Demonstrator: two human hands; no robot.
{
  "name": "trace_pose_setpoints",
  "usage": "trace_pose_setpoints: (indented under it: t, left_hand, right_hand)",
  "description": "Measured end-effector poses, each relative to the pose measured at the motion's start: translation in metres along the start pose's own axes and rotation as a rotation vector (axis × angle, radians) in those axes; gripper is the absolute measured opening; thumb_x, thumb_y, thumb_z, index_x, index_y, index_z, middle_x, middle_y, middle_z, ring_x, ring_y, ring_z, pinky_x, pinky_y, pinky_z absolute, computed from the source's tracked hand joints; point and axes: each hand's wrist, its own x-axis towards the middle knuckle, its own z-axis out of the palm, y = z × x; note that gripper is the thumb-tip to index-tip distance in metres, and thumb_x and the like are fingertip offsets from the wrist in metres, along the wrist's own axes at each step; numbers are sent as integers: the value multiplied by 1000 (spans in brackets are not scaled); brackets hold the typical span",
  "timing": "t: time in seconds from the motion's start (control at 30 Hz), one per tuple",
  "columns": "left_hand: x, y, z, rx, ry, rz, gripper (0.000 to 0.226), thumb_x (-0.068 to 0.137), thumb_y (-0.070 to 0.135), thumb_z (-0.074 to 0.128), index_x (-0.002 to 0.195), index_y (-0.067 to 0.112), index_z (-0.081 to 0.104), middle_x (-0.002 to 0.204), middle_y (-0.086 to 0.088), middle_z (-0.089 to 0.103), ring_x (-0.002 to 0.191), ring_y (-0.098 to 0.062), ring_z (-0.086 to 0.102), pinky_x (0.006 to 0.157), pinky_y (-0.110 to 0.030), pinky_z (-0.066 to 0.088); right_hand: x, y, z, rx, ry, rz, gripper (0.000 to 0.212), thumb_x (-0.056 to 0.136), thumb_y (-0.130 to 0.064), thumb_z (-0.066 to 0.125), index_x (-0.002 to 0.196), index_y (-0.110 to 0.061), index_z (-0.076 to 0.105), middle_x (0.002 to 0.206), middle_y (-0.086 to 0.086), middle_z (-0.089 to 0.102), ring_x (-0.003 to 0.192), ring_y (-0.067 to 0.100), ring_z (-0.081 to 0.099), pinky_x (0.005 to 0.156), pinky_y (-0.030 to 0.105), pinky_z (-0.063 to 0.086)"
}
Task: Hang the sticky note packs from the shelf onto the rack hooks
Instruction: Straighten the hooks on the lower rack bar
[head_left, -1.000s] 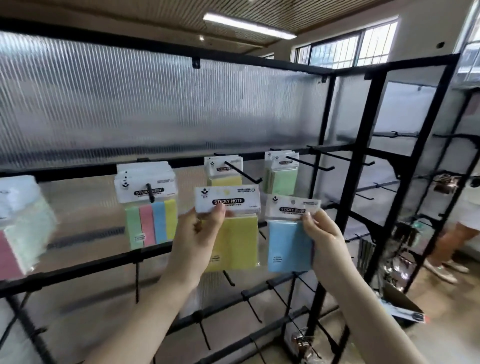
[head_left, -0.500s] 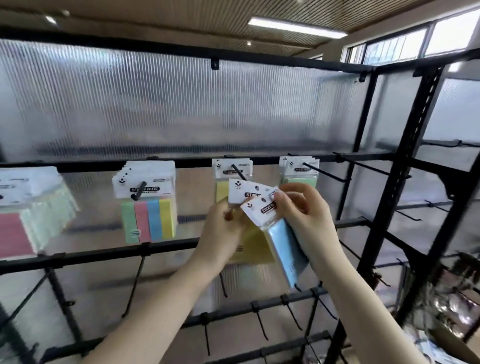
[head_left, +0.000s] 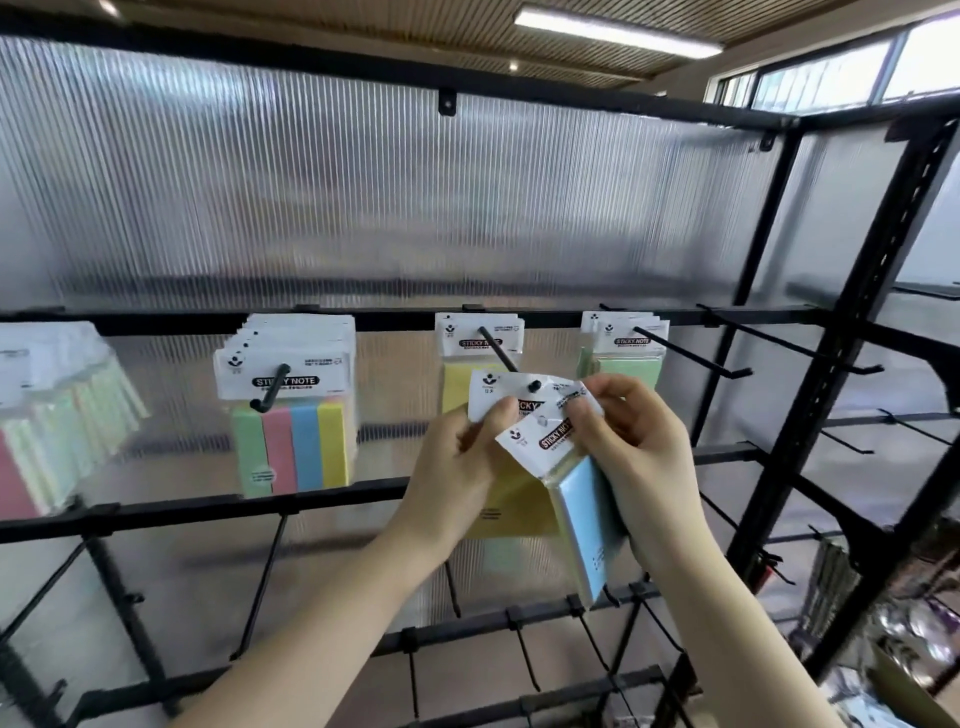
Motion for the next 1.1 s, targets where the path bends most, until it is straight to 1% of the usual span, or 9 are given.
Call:
trace_pose_setpoints:
  t: [0.13, 0.3, 0.43, 0.63, 0.73, 0.9, 0.97, 1.03, 1.1]
  left_hand:
    - [1, -6, -4, 13, -5, -12, 21, 88, 43, 51, 87, 44, 72, 87, 12, 74, 81, -2, 68, 67, -11, 49]
    - [15, -17, -12, 133, 145, 27, 25, 84, 45, 55, 101, 27, 58, 95, 11, 70, 90, -3, 65, 70, -11, 48]
    - [30, -34, -22, 355, 286, 60, 42, 85, 43, 57, 112, 12, 49, 111, -4, 58, 105, -15, 56, 88, -24, 47]
    - [49, -53, -29, 426, 448, -14, 36, 88, 37, 61, 108, 10, 47, 108, -5, 51, 101, -18, 50, 71, -6, 34]
    - [54, -63, -31, 426, 472, -71, 40, 89, 42, 58, 111, 11, 46, 109, -4, 50, 98, -17, 50, 66, -11, 34]
    - [41, -78, -29, 427, 535, -129, 29, 93, 37, 53, 97, 9, 45, 90, -5, 51, 81, -20, 51, 57, -15, 34]
    - [25, -79, -23, 376, 562, -68, 20, 96, 29, 49, 88, 11, 46, 77, -3, 49, 71, -19, 49, 55, -15, 34]
    - [8, -77, -12, 289, 526, -11, 19, 98, 23, 46, 79, 18, 46, 66, 5, 45, 61, -12, 44, 54, -15, 35]
    - [-5, -73, 2, 224, 414, 19, 24, 98, 23, 44, 74, 21, 45, 60, 9, 43, 56, -7, 40, 54, -18, 34]
  right_hand:
    - [5, 7, 3, -13, -19, 0, 8, 88, -15, 66, 89, -21, 61, 81, -2, 72, 71, 8, 67, 60, 17, 50]
    - [19, 19, 10, -94, 40, -31, 22, 88, -13, 67, 101, -27, 56, 96, -6, 66, 78, 13, 69, 64, 22, 55]
    - [33, 38, 15, -184, 105, -16, 31, 88, -17, 67, 111, -28, 49, 101, -9, 57, 69, -4, 61, 62, 14, 50]
    - [51, 65, 27, -267, 188, 55, 38, 88, -24, 66, 117, -27, 41, 102, -13, 49, 78, -16, 49, 67, 3, 40]
    - [51, 75, 31, -284, 202, 140, 39, 89, -32, 64, 118, -28, 39, 106, -13, 51, 85, -10, 52, 64, 7, 39]
    - [36, 85, 23, -234, 205, 258, 37, 92, -30, 61, 123, -16, 48, 106, 0, 61, 92, 7, 61, 69, 14, 44]
    - [26, 85, 18, -222, 178, 276, 29, 93, -30, 61, 117, -16, 56, 105, -1, 66, 88, 3, 64, 66, 11, 45]
    - [16, 83, 13, -204, 194, 264, 18, 92, -28, 61, 108, -19, 59, 102, -1, 68, 80, -1, 64, 62, 8, 45]
    - [6, 80, 7, -182, 271, 234, 14, 91, -27, 62, 104, -25, 56, 102, -3, 65, 86, 1, 63, 68, 11, 46]
